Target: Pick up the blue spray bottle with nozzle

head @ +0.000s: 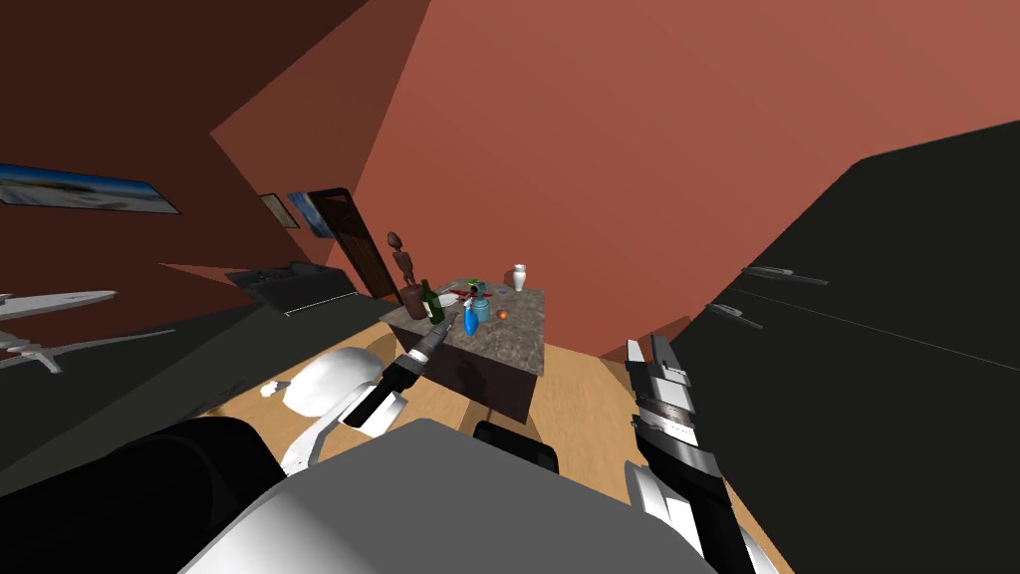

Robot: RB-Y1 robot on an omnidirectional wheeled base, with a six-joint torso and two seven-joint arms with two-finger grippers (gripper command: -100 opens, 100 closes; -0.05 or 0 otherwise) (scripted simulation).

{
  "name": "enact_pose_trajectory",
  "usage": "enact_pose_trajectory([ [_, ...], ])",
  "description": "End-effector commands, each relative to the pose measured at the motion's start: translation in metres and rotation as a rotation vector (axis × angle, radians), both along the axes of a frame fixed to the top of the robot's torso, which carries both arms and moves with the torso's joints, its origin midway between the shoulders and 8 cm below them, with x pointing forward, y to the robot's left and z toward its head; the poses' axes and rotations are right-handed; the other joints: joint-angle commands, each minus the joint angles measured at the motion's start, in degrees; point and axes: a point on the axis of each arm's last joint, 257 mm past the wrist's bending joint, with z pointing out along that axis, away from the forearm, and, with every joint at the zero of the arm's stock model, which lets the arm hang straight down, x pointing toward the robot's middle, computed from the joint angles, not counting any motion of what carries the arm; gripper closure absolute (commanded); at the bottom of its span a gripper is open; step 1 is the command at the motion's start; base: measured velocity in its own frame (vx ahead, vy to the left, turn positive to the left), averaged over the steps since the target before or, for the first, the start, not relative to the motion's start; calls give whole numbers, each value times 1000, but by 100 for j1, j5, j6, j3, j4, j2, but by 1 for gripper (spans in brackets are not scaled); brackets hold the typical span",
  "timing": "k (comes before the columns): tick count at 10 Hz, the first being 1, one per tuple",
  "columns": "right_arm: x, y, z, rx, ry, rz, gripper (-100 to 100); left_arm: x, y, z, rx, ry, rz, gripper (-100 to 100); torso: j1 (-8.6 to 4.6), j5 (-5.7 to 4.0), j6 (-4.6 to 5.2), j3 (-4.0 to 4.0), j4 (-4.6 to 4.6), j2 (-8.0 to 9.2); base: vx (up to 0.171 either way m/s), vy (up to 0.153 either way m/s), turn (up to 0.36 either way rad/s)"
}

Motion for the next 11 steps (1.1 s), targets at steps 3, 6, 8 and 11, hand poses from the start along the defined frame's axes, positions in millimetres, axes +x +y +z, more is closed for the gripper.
enact_pose_trajectory([
  [3, 0, 0, 0, 0, 0, 0, 0, -3, 34, -37, 150, 129, 30, -100, 0, 0, 0, 0, 0, 0, 3, -51, -163],
  [6, 0, 0, 0, 0, 0, 0, 0, -7, 68, -65, 288, 234, 54, -100, 0, 0, -2, 0, 0, -1, 5, -54, -164],
  [8, 0, 0, 0, 0, 0, 0, 0, -11, 93, -80, 374, 300, 77, -100, -1, -1, -2, -1, 0, -1, 11, -51, -155],
  [11, 0, 0, 0, 0, 0, 0, 0, -14, 121, -91, 476, 362, 92, -100, 9, 2, -2, 1, 1, 2, 3, -29, -97],
])
